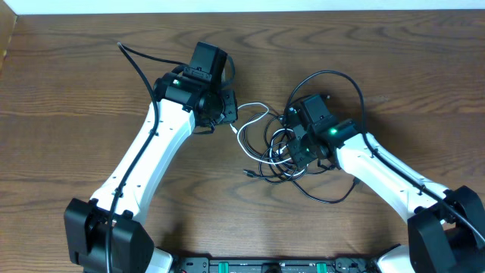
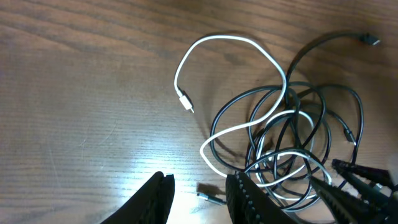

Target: Untangle cables

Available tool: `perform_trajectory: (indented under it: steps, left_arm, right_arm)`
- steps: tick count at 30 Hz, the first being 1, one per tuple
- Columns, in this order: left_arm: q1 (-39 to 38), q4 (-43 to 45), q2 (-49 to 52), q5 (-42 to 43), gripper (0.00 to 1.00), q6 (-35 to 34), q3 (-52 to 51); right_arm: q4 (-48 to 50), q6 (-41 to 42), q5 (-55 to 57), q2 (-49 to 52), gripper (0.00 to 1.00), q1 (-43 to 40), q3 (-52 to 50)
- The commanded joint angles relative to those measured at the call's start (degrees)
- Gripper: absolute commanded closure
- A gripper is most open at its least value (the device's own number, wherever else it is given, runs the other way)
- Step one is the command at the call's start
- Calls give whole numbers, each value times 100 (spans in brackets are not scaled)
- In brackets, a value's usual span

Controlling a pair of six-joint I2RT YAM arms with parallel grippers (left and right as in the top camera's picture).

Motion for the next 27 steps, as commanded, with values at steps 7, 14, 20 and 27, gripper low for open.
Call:
perform_trajectory:
  steps: [7, 14, 20, 27]
  left_arm:
    - [-7, 42, 22, 55, 66, 50, -50]
    - [-9, 44, 22, 57, 66, 48, -50]
    - [-9, 42, 22, 55, 66, 48, -50]
    - [-9, 44, 22, 66, 66, 50, -50]
  right_arm:
    - [542, -334, 105, 37, 80, 74, -494]
    - [898, -315, 125, 37, 86, 74, -752]
    - [1113, -308, 232, 376, 92, 76, -802]
    - [804, 122, 186, 289, 99, 20, -446]
